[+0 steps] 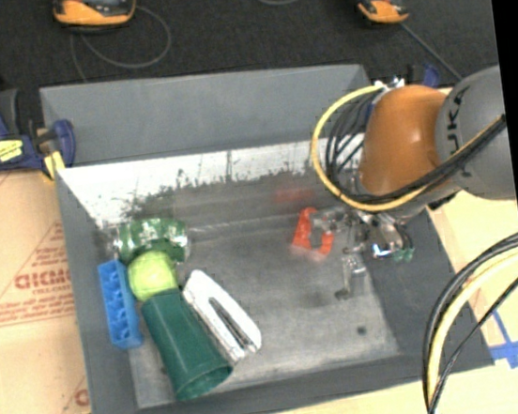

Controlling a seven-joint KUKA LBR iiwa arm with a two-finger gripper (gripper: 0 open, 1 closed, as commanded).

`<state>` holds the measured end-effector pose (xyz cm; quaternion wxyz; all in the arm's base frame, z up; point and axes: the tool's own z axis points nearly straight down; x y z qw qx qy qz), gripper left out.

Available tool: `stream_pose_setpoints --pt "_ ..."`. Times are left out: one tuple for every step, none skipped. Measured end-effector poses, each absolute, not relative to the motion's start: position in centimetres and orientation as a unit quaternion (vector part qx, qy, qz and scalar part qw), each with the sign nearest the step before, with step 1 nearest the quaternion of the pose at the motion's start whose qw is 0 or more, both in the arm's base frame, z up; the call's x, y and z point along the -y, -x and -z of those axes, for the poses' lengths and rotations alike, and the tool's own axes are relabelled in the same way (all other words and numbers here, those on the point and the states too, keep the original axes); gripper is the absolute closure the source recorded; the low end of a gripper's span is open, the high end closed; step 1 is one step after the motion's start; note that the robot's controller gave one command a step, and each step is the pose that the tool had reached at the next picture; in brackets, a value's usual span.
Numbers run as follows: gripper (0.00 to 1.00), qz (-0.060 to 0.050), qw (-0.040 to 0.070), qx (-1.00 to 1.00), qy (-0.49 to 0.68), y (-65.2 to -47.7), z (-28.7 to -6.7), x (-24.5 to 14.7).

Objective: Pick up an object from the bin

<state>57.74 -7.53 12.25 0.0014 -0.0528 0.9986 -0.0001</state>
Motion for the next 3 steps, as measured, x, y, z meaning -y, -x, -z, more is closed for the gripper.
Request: stream_pose_setpoints --pt "0.0 0.0 0.001 -0.999 0.036 -59.0 -16.0 7.2" --pt "0.0 0.002 0.009 -0.999 0.053 -62.2 -15.5 7.6" --pt "0.0 0.0 0.005 -0.999 0.038 -62.8 -9.6 6.9"
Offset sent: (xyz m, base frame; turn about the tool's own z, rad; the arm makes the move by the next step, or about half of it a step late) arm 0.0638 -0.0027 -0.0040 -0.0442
